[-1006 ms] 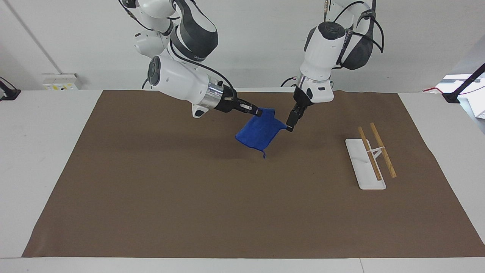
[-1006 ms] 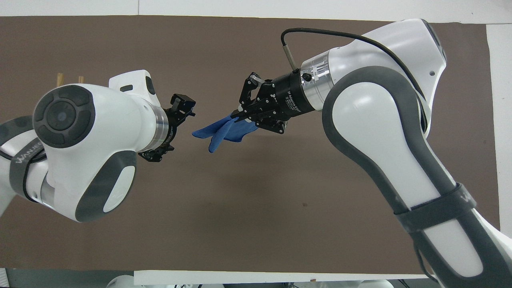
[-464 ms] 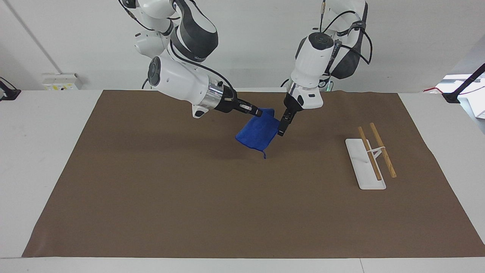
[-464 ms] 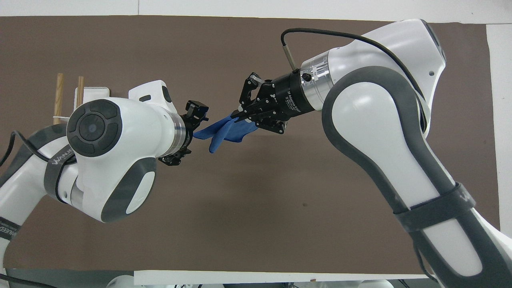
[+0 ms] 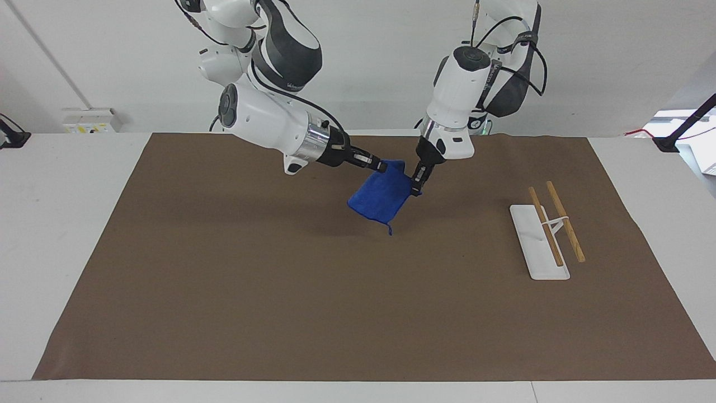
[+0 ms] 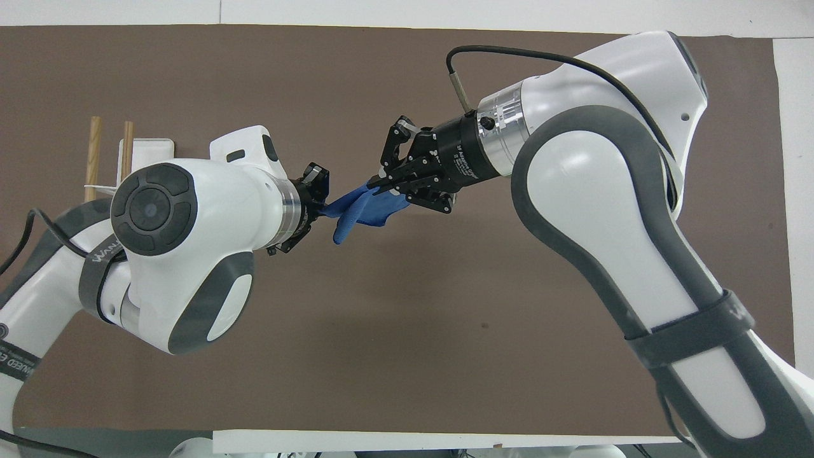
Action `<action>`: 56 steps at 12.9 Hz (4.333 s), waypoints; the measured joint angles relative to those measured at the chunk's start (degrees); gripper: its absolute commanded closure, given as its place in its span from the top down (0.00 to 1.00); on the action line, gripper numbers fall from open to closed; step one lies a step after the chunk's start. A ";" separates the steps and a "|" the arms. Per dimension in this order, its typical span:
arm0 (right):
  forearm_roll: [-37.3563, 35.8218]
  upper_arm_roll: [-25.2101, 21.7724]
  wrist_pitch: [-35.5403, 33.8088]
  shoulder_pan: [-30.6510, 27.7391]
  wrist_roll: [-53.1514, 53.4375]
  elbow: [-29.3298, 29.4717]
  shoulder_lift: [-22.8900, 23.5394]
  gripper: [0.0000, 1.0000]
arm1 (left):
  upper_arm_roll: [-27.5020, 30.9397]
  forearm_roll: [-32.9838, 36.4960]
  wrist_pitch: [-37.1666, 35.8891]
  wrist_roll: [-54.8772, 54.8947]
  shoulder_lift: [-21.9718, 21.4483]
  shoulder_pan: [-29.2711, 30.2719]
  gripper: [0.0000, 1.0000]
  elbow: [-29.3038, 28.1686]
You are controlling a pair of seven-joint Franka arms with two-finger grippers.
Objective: Right arm passes towel to left arm to hang
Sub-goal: 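Grasp the towel with the left gripper, then open the right gripper, then carry the towel to the rack while the right gripper withdraws, then lower the towel over the wooden rods with the left gripper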
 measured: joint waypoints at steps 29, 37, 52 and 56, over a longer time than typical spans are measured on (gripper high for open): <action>-56.45 -1.38 -30.39 -25.85 -44.26 12.82 -10.24 1.00 | 1.17 -0.07 -10.76 50.08 3.57 30.79 0.00 14.07; -56.45 -0.30 -30.54 -28.54 -46.47 11.86 -9.96 1.00 | 1.15 -0.08 -10.51 52.08 3.57 29.60 0.00 14.07; -56.45 -0.14 -30.54 -26.32 -46.47 11.58 -10.11 1.00 | 2.43 4.97 -17.01 43.36 1.47 40.76 0.01 11.39; -56.45 -0.13 -30.54 -25.87 -46.47 11.29 -10.12 1.00 | 2.05 4.97 -6.95 39.59 2.76 40.68 0.02 9.18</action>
